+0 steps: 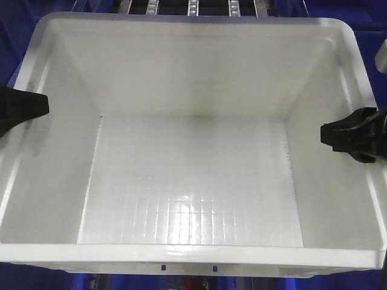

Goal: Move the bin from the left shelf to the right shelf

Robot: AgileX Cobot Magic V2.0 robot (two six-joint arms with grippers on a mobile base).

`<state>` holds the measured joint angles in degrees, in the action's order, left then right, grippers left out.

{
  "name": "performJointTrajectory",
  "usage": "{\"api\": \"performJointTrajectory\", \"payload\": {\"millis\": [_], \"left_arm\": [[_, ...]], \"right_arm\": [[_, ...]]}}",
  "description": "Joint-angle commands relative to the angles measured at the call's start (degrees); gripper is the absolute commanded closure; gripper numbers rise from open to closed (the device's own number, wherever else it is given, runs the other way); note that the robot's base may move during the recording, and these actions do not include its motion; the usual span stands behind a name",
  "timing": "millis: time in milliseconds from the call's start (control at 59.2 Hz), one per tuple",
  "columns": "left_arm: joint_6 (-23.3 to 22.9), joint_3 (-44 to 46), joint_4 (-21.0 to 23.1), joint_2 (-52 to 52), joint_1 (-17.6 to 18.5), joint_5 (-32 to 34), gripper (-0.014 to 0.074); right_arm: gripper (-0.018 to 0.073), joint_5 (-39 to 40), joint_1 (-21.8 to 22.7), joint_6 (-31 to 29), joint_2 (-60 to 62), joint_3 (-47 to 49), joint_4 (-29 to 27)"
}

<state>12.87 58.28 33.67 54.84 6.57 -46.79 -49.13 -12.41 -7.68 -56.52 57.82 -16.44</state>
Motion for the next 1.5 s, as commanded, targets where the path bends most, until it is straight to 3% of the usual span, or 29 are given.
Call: {"api": "performJointTrajectory", "payload": {"millis": [0,1486], "left_arm": [[1.41,2.34,9.93,-0.99,1.09,3.40,0.0603],[1.41,2.34,9.94,-1.04,1.09,3.40,0.0603]], "right_arm": [[0.0564,6.90,-0.79,-0.83,0.86,2.26,-8.27],[0.0564,6.90,-0.79,-0.83,0.86,2.26,-8.27]]}}
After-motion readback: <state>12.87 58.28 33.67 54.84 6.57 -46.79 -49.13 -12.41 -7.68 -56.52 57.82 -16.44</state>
